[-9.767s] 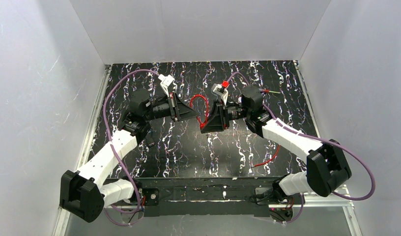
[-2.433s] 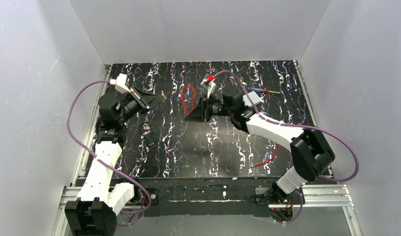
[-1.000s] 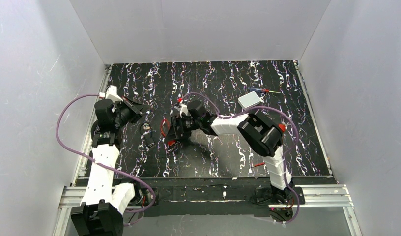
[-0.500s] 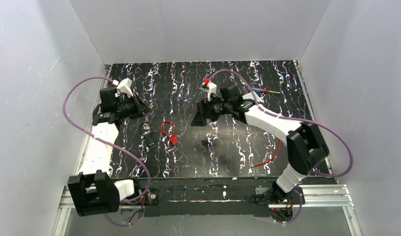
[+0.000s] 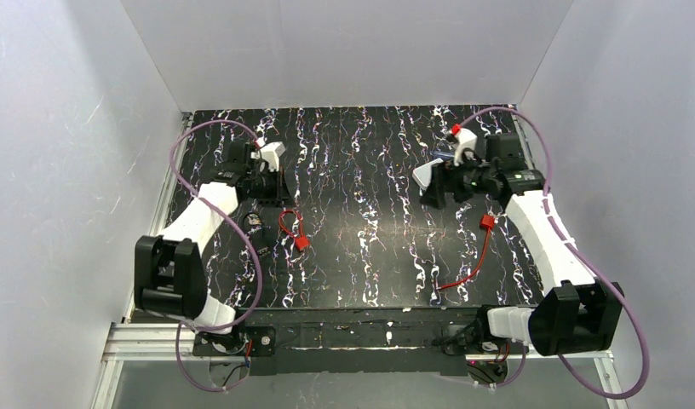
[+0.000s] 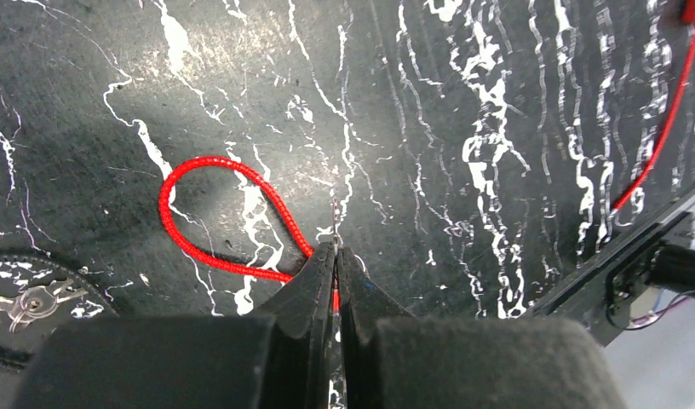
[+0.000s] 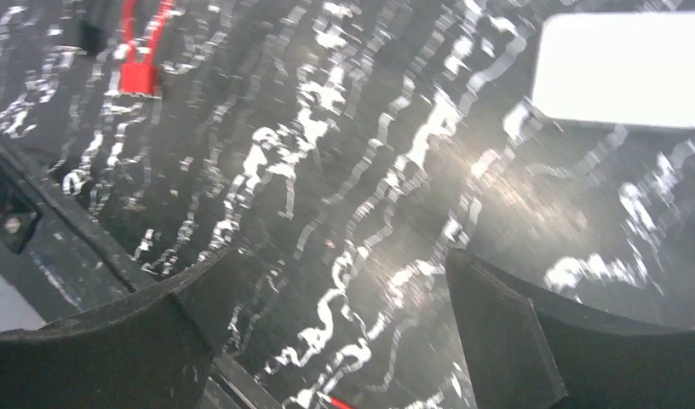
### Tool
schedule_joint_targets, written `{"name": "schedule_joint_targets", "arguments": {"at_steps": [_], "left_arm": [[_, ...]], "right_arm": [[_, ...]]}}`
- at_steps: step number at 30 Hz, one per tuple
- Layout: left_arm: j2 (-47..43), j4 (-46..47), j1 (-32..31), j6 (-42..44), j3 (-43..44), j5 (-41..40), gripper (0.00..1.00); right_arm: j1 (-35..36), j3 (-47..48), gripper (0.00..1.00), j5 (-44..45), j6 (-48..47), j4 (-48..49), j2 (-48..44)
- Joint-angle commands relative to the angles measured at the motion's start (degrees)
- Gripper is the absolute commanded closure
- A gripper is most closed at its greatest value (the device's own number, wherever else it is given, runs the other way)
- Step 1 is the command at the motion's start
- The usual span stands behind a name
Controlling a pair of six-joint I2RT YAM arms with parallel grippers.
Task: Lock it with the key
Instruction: Place the key at the center of the board, then pick up the lock from the center of the board.
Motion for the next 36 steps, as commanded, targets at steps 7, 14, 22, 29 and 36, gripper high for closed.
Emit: {"name": "schedule_joint_targets", "arguments": {"at_steps": [7,14,22,29,36], "left_arm": [[9.2,-6.82,-3.51,6.05,7.09,-9.43,1.0],[9.97,-8.44,-3.86,7.94,6.1,-12.53,1.0],[11.99,-10.29,-4.56,9.16,7.66,-14.48,0.9],[11.76,-10.74,-4.65,7.95,8.32,-12.18,0.78],[6.63,-11.97,-4.65,7.95,9.79,-8.64,0.5]], "right_arm": [[-11.37,-2.7,0.02,1.9,-11.52,-12.6,-3.5],[-11.6,-4.38,0.02,2.53,-10.7,-12.72,-2.12],[-13.84,-1.82,0.02,3.28,-14.94,-16.96,0.93],[-18.73,0.4,0.02,6.08,-21.22,-21.7,3.7],[-25.0,3.04,0.02,8.94,-28.02,-25.65,6.9]]}}
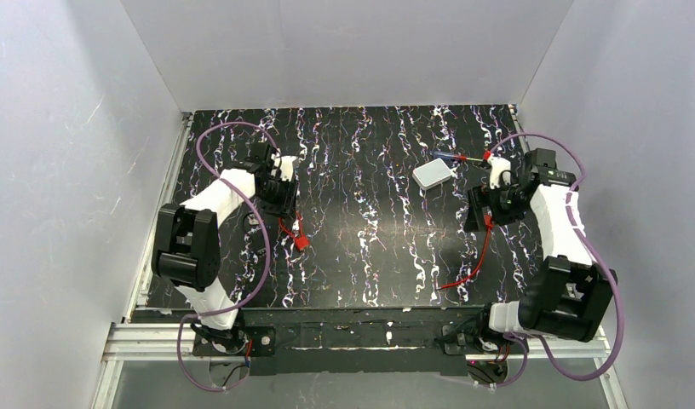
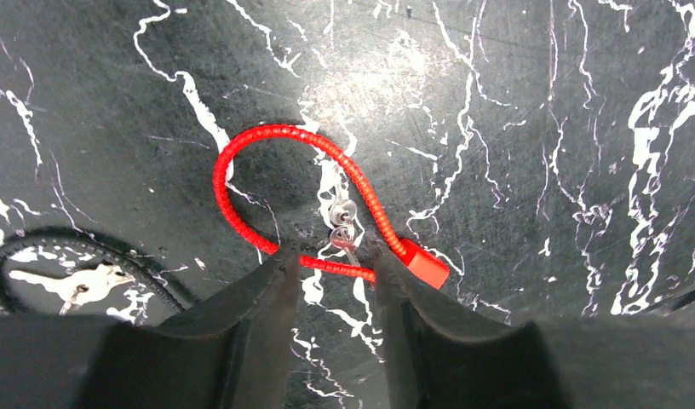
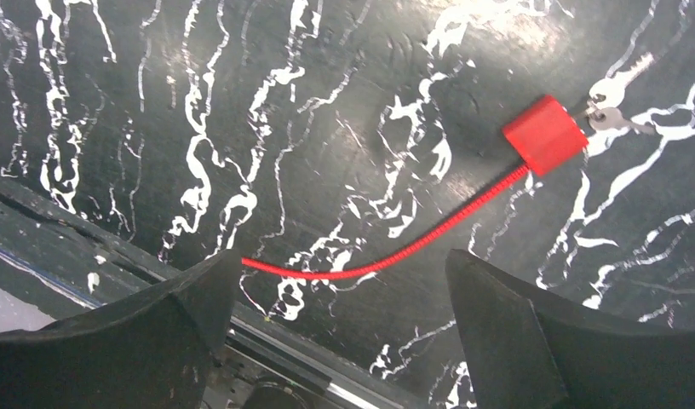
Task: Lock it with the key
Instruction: Pick up the lock from the center of the board.
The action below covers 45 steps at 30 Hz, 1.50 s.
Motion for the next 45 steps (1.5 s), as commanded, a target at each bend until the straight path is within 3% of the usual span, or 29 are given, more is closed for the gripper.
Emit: {"name": "schedule_joint_targets", "arguments": {"at_steps": [1,5,8,11,18,26,32,37,42,45], "left_arm": [[-6.79,-2.52,-0.22,0.42,3.41,4.32,0.45],[-12.54,-3.11,-0.22,1.17,3.37,6.51,0.22],[-15.81,-2.63,-0.25,0.08,2.83,7.97,0.13],[-18.22,-1.51,-0.3,-0.65,2.21,10.08,0.12],[-20.92,0.89,-0.3,-2.74,0.07,9.52,0.11],[-22.31,2.11,-0.31,-3.97,-0.71,9.54,0.11],[-22.08,2.55,-0.31,-4.13,-0.81,9.44,0.11],[-22.28,2.95,-0.24,-4.05,-1.42,8.97,0.11],[-22.25,3.59,-0.27,-3.98,-2.24,8.49,0.11],[-21.99,3.41,-0.22,-4.1,-1.92,8.6,0.11]], "right_arm": [[-5.48,4.63,0.02,3.27,-8.23,-5.07,2.44],[-6.69,3.89,0.02,8.9,-9.95,-3.84,4.15],[-6.85,2.65,0.02,12.43,-8.78,-0.97,5.56],[-6.85,2.79,0.06,13.15,-4.91,2.7,8.46],[-6.19,2.88,0.32,11.99,2.53,7.7,13.08],[-4.13,-1.48,0.37,15.71,9.0,15.8,13.73],[-3.18,-2.89,0.46,16.25,11.84,17.79,16.65],[-1.94,-4.73,0.47,17.45,12.59,19.89,18.82],[-0.56,-4.8,0.57,17.94,13.66,20.75,20.13],[0.33,-4.59,0.71,17.87,13.94,20.72,20.86]]}}
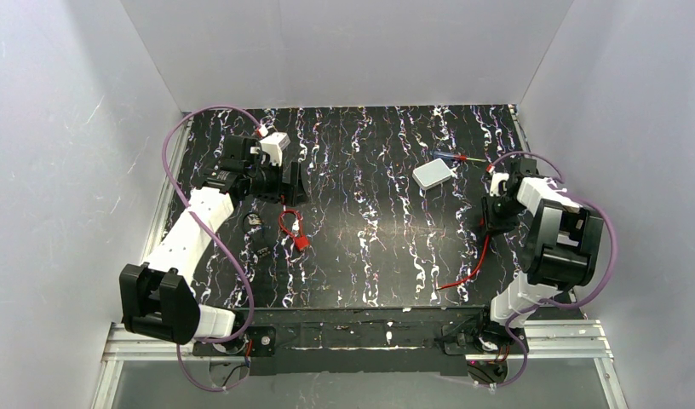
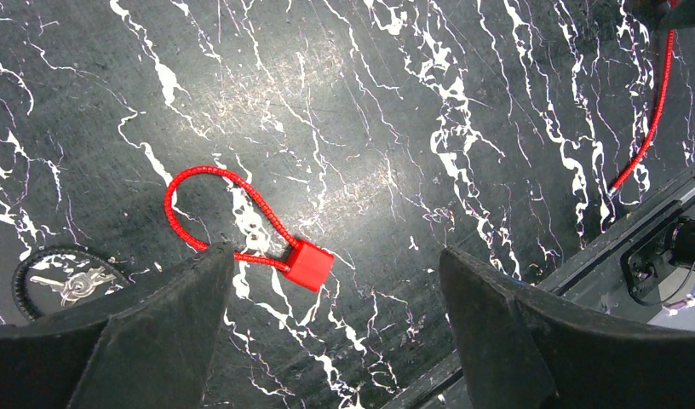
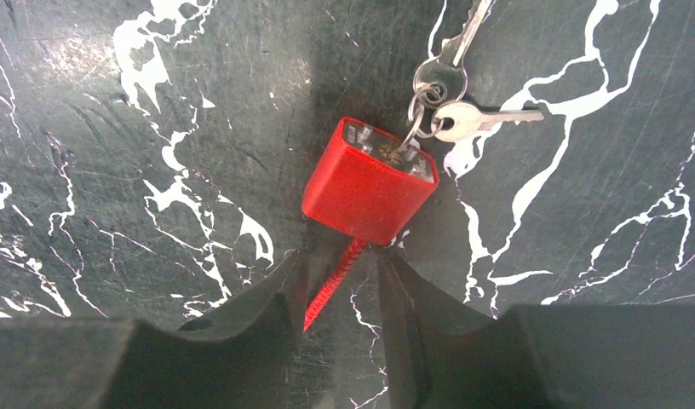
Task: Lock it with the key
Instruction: Pick up the lock from the center of the board.
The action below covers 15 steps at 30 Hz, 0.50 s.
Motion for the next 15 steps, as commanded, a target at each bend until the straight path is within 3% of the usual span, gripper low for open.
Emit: {"name": "schedule_joint_targets", "arguments": {"at_steps": [1,4,10,15], "left_arm": [[-1.88,0.17,-0.13,-0.04,-0.15,0.22,0.11],[-1.79,-0.22,-0.18,0.22,0.01,1.04,0.09],[-2.67,-2.35,-0.19,2.75,0.88,3.9,0.02],[-5.5,-3.72,-0.23,7.45,2.34,8.85,0.02]], "right_arm": [[1.32,0.39,0.77,-0.74,1.58,1.14,1.98],[1.29,1.95,0.98,-2.23,1.95,-0.39,2.68],[1.24,7.38,0.99,-7.59,2.8,-5.67,-3.33],[1.26,13.2,0.99,-15.79,5.98,-9.69,-9.52]]}}
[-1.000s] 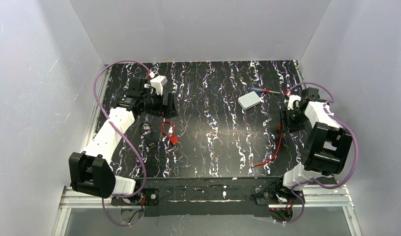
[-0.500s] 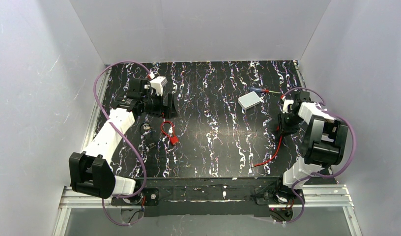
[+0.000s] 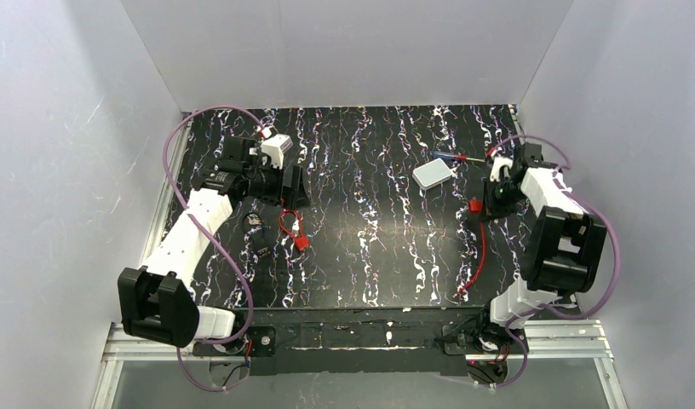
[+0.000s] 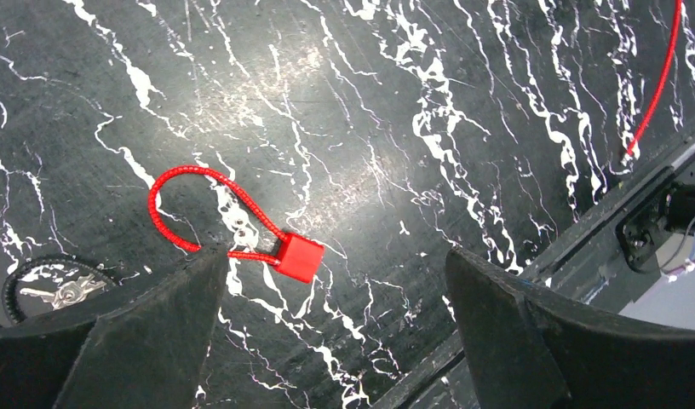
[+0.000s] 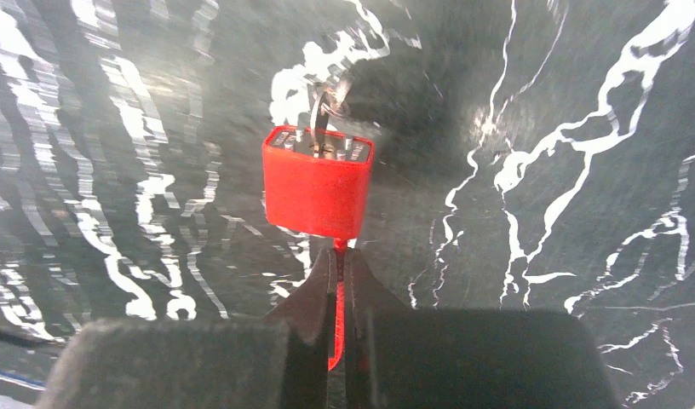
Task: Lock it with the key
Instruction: Pick up the lock from the center of the board.
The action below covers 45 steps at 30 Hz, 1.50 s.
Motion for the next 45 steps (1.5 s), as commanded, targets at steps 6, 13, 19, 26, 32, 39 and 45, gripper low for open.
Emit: {"name": "schedule_joint_targets", "arguments": {"at_steps": [6,13,19,26,32,39,45], "left_arm": [[-9.57,-1.91,-0.33,7.02,3.94,14.13,0.02],[-12.33,-3.05,-6.94,9.85,5.74,12.68,0.02],[-8.66,-8.82,-23.47,20.48,12.0,-1.53,0.02],[-3.06,-8.8,-41.05,28.38,12.98,-18.95,0.02],[2.01,-5.42,-52.45,32.08,9.94,-33.84,0.02],[9.02,-0.55,-57.43,33.32,8.98,-40.0,0.02],[13.79,5.67,-57.65,35.73,8.65,-48.68,0.05]], "right_arm": [[0.27,7.87,0.99,-20.24,18.78,1.43,-12.08],[1.68,6.93,0.99,-23.24,39.42,11.66,-12.67],[7.89,5.23,0.99,-20.1,45.57,12.54,-13.71],[10.54,-1.84,0.99,-17.48,51.75,14.71,-16.16],[13.48,-4.3,0.99,-16.73,56.87,15.76,-17.16],[13.46,-7.76,0.99,-18.66,62.24,15.97,-17.96],[13.58,-9.74,0.99,-20.53,64.01,16.54,-18.61]]}}
